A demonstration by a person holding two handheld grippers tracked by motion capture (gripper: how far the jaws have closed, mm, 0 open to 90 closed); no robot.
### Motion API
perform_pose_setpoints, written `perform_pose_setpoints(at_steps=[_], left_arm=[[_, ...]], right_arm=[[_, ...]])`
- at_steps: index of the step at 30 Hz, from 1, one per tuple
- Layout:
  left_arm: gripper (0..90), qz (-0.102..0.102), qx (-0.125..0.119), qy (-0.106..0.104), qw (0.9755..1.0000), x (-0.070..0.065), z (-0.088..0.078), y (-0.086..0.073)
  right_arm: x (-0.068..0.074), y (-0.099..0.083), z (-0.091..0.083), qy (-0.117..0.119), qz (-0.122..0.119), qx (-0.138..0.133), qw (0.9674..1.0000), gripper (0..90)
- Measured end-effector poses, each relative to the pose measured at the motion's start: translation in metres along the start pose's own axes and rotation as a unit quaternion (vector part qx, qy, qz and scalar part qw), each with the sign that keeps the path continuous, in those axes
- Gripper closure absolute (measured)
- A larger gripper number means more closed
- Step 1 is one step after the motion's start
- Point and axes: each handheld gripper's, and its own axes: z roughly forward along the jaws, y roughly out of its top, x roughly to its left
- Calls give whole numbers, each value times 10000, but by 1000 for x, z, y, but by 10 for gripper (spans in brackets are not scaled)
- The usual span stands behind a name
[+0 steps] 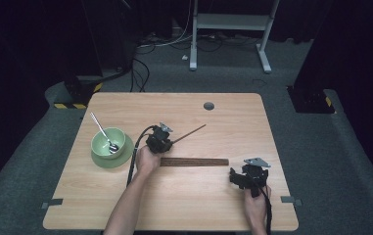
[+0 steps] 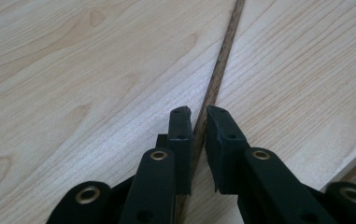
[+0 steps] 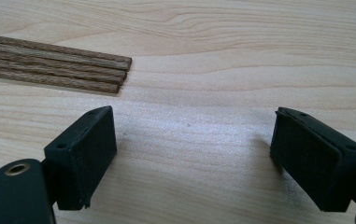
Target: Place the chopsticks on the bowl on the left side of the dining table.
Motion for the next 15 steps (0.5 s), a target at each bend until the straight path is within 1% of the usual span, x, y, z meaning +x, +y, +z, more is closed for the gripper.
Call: perform_pose_setpoints(at_steps=[4, 6, 8, 15], left_arm=[[807, 9, 20, 24, 10000, 2, -2, -2], [814, 71, 16, 69, 9999, 2, -3, -4], [819, 90, 43, 76, 9999, 3, -4, -5], [829, 38, 20, 64, 10000, 4, -6, -8]], right_arm=[[0, 0, 0, 2, -3, 1, 10000, 140], [0, 0, 0, 4, -14, -1, 10000, 139], [0, 0, 0, 4, -13, -1, 10000, 139], [0, 0, 0, 5, -15, -2, 10000, 140]])
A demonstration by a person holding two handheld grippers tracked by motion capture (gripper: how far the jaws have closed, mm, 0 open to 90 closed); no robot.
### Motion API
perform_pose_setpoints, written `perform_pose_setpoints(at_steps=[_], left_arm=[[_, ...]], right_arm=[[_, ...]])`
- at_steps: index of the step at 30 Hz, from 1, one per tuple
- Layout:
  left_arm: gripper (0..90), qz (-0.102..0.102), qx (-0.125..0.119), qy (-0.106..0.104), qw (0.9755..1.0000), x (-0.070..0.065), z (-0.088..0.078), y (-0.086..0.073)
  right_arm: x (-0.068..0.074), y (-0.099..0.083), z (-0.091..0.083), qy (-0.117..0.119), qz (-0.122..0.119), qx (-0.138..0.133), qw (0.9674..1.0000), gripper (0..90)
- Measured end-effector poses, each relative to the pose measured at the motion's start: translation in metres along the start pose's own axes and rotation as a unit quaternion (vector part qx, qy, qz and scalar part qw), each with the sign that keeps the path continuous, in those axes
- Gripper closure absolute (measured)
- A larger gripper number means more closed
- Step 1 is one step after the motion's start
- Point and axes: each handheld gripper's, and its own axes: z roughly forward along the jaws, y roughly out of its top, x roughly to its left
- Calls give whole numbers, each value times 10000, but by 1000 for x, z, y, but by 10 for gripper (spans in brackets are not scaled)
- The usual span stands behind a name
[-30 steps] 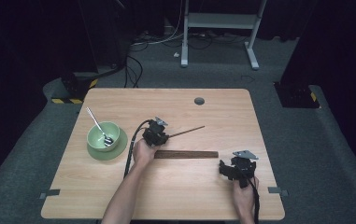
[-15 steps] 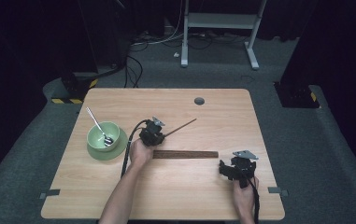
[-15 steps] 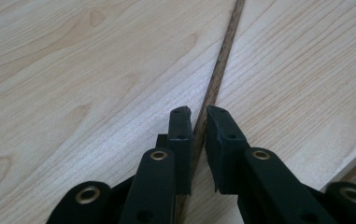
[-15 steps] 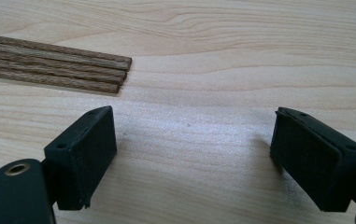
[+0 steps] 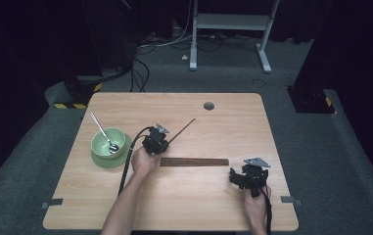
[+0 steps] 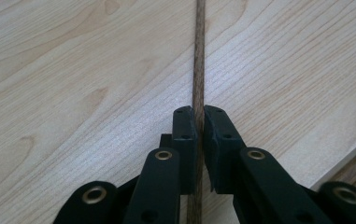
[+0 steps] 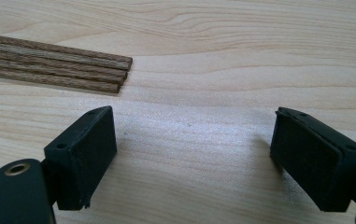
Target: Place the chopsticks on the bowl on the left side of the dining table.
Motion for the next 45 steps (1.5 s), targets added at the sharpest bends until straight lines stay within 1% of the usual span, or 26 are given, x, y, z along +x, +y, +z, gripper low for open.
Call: perform_pose_setpoints(at_steps=[3, 6, 10, 14, 17, 22, 27, 31, 32, 38, 44, 45], left_arm=[[830, -44, -8, -22, 10000, 1, -1, -1], [831, -112, -9, -94, 9999, 4, -1, -2], [832, -130, 5, -91, 9999, 4, -2, -3], [836, -259, 43, -122, 9996, 5, -2, -2], [839, -288, 98, -110, 9995, 5, -3, -2], [840, -282, 120, -73, 9995, 3, -4, -1], [840, -274, 19, -129, 9995, 2, -7, -1], [840, -292, -11, -184, 9994, 1, -10, 0], [840, -260, -12, -205, 9995, 1, -11, 0], [840, -210, -98, -225, 9995, 0, -15, 1], [840, -237, -132, -265, 9993, 0, -21, 1], [840, -227, -157, -280, 9992, 0, -24, 2]], right_arm=[[0, 0, 0, 0, 1, 0, 10000, 139], [0, 0, 0, 0, 1, 0, 10000, 139], [0, 0, 0, 0, 3, 0, 10000, 139], [0, 0, 0, 0, 3, 0, 10000, 139], [0, 0, 0, 1, 3, 0, 10000, 139], [0, 0, 0, 1, 11, 2, 10000, 139], [0, 0, 0, 0, 12, 3, 10000, 139], [0, 0, 0, 1, 13, 2, 10000, 139], [0, 0, 0, 1, 13, 2, 10000, 139], [0, 0, 0, 1, 3, 0, 10000, 139], [0, 0, 0, 1, 12, 3, 10000, 139], [0, 0, 0, 1, 13, 2, 10000, 139]])
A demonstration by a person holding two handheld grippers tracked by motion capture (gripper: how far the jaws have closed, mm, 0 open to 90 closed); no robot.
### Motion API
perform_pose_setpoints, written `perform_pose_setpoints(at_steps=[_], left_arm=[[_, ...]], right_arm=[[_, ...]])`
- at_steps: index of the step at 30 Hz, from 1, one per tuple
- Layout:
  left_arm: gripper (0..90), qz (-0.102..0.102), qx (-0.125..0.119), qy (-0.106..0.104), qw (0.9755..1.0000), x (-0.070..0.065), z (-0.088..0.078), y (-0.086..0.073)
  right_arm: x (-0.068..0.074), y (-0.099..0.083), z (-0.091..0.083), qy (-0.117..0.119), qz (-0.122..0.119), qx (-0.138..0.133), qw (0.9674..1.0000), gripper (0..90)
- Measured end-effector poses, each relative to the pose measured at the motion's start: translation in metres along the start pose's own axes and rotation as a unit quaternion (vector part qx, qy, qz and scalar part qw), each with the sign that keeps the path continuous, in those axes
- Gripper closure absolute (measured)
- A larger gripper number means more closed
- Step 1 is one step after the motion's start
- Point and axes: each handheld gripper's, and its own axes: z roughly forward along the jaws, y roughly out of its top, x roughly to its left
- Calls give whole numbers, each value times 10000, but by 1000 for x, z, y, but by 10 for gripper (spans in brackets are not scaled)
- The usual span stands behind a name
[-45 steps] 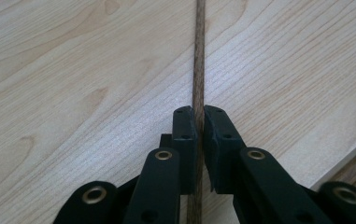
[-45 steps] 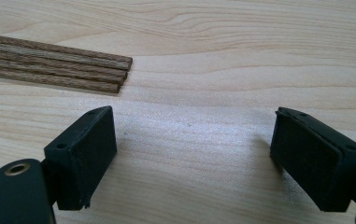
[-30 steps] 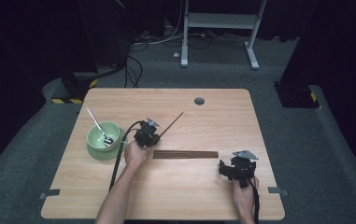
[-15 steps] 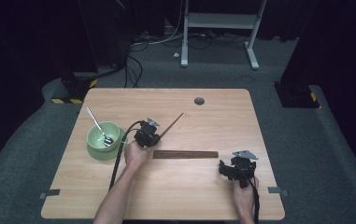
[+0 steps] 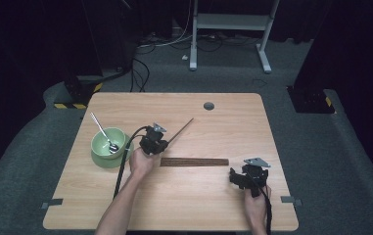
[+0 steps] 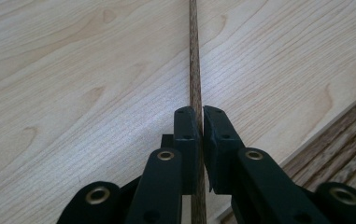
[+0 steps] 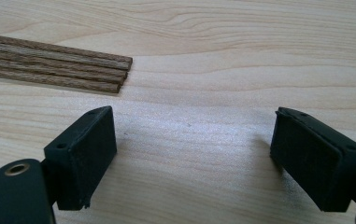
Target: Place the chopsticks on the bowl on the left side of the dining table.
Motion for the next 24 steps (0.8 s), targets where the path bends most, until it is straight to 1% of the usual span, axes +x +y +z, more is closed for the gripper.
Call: perform_pose_setpoints(at_steps=[5, 9, 13, 19, 23, 24], left_arm=[[840, 48, -67, -36, 10000, -1, -6, 1], [840, 71, -32, -58, 10000, 0, -8, -1], [840, 51, -96, -140, 9998, -1, -13, -3], [840, 29, -203, -198, 9996, 0, -22, -7], [840, 83, -226, -179, 9995, 0, -28, -9], [840, 51, -224, -188, 9996, 0, -28, -9]], right_arm=[[0, 0, 0, 0, 0, 0, 10000, 139], [0, 0, 0, 0, 0, 1, 10000, 139], [0, 0, 0, 0, 1, 0, 10000, 139], [0, 0, 0, 1, 2, 0, 10000, 139], [0, 0, 0, 0, 2, 0, 10000, 139], [0, 0, 0, 1, 3, 1, 10000, 139]])
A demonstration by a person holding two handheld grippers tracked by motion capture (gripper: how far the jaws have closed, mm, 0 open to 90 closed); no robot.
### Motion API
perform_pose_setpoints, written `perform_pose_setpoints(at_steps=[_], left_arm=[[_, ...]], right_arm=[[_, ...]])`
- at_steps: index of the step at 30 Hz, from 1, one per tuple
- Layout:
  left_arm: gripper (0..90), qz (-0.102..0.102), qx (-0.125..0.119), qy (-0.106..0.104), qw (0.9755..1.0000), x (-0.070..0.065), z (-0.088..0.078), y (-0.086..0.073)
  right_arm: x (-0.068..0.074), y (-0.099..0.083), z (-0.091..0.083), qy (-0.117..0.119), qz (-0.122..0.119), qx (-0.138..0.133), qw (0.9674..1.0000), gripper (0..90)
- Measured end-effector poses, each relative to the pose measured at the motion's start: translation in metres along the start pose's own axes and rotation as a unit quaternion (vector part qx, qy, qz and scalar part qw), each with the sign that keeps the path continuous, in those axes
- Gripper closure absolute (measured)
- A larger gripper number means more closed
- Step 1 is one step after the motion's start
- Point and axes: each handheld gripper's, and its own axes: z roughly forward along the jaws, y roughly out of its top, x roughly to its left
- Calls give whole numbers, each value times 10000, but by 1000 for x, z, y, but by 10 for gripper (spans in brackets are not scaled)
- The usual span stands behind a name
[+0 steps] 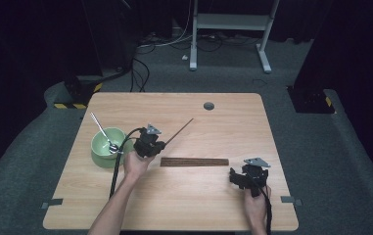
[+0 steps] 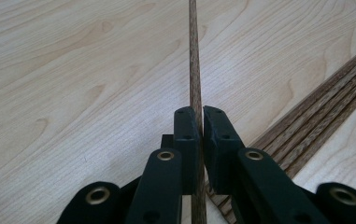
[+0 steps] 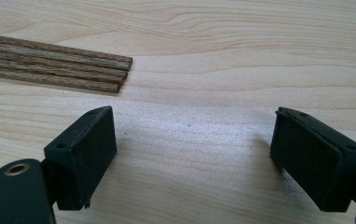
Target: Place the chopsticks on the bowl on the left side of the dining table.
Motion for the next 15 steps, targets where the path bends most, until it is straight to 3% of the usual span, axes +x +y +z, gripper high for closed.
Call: perform_pose_setpoints(at_steps=[4, 15], left_arm=[[840, -35, -9, -27, 10000, -1, 0, -2], [840, 126, -93, -67, 9999, -7, -12, -3]], right_arm=[[0, 0, 0, 1, -1, -1, 10000, 139], [0, 0, 0, 0, -1, -1, 10000, 139]])
